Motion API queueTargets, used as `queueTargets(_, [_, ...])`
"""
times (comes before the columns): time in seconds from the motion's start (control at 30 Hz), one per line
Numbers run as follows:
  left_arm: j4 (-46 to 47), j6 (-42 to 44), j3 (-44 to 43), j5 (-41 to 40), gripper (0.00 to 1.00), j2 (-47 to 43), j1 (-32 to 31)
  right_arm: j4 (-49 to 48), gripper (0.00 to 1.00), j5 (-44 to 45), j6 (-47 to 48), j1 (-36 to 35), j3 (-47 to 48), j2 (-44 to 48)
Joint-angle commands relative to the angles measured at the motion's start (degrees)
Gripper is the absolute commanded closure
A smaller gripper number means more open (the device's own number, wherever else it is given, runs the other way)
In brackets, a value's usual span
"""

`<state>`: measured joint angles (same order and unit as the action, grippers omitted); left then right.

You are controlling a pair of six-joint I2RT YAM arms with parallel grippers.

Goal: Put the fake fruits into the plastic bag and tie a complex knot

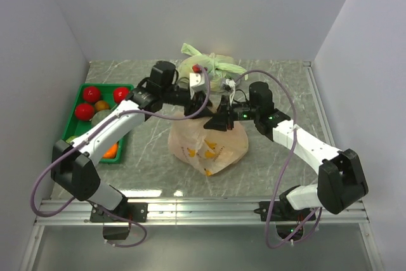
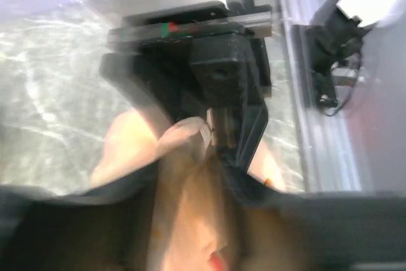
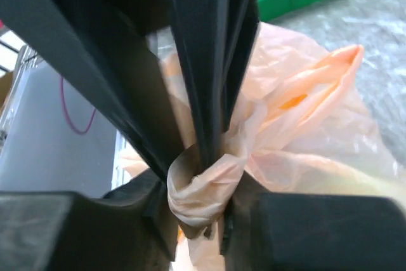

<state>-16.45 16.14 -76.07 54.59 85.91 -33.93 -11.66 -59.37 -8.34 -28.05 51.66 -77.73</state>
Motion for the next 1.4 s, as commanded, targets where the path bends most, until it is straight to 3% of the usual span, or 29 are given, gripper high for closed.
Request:
queueTargets(0.0, [4.3, -2.4, -4.8, -1.0, 0.45, -3.6, 0.7, 1.6, 1.00, 2.1, -4.1, 0.1, 0.5, -0.2])
queueTargets(0.07, [4.1, -6.2, -5.6, -0.2, 0.36, -5.0, 4.4, 3.9, 1.00, 2.3, -1.8, 0.1, 0.6, 0.0])
queueTargets(0.2, [2.0, -6.9, -4.6, -1.3, 0.29, -7.9, 8.8, 7.7, 1.00, 1.9, 1.6, 0.3, 2.0, 0.1])
queueTargets(0.33, [2.4, -8.4, -2.1, 0.2, 0.30, -9.2, 12.9, 11.2, 1.00, 1.4, 5.4, 0.3, 3.6, -0.2])
queueTargets(0.43, [0.5, -7.5, -2.1, 2.0, 0.32, -9.1, 13.1, 17.7, 1.00, 1.8, 10.0, 0.3, 6.2, -0.5])
queueTargets(0.6, [-5.7, -8.2, -0.2, 5.3, 0.22, -8.6, 12.4, 19.9, 1.00, 2.9, 11.7, 0.3, 8.6, -0.6])
queueTargets(0.73, [-6.3, -9.3, 4.6, 3.9, 0.20, -10.4, 8.8, 19.2, 1.00, 2.7, 10.8, 0.3, 8.6, -0.4])
queueTargets(0.83, [-4.1, -10.3, 7.2, 3.1, 0.26, -10.9, 6.6, 19.9, 1.00, 3.2, 12.0, 0.3, 8.5, -0.1])
queueTargets(0.87, [-4.1, -10.1, 7.0, 2.5, 0.38, -10.7, 6.3, 21.1, 1.00, 3.5, 12.6, 0.3, 8.5, 0.1])
queueTargets(0.93, [-5.6, -8.7, 6.2, 2.5, 0.51, -9.7, 6.1, 21.6, 1.00, 3.9, 13.5, 0.3, 8.3, 0.6])
queueTargets(0.97, [-6.0, -8.2, 5.5, 2.5, 0.67, -9.4, 6.2, 22.2, 1.00, 4.4, 13.9, 0.3, 8.1, 0.7])
queueTargets(1.1, [-7.6, -4.2, 4.7, 8.2, 0.97, -10.1, 6.1, 21.5, 1.00, 7.0, 12.3, 0.3, 7.2, 0.7])
queueTargets(1.13, [-6.5, -3.5, 5.1, 8.6, 0.99, -11.5, 5.6, 21.2, 0.91, 7.3, 10.8, 0.3, 7.1, 0.7])
queueTargets(1.2, [-4.4, -4.0, 7.2, 9.0, 1.00, -12.9, 5.0, 20.3, 0.84, 7.0, 9.8, 0.3, 6.7, 0.8])
queueTargets(1.23, [-4.7, -3.5, 7.5, 9.2, 1.00, -13.3, 4.3, 20.2, 0.69, 6.6, 9.0, 0.3, 6.6, 0.8])
queueTargets(1.3, [-6.9, -1.7, 6.9, 9.0, 0.99, -12.8, 3.5, 20.4, 0.68, 5.7, 9.2, 0.3, 6.4, 0.8])
queueTargets(1.33, [-7.7, -1.8, 6.4, 6.8, 0.99, -12.4, 3.5, 20.3, 0.77, 5.5, 9.6, 0.3, 6.3, 1.1])
queueTargets(1.37, [-6.9, -2.9, 5.9, 5.1, 0.76, -12.4, 3.7, 20.2, 0.84, 5.6, 9.7, 0.3, 6.0, 1.2])
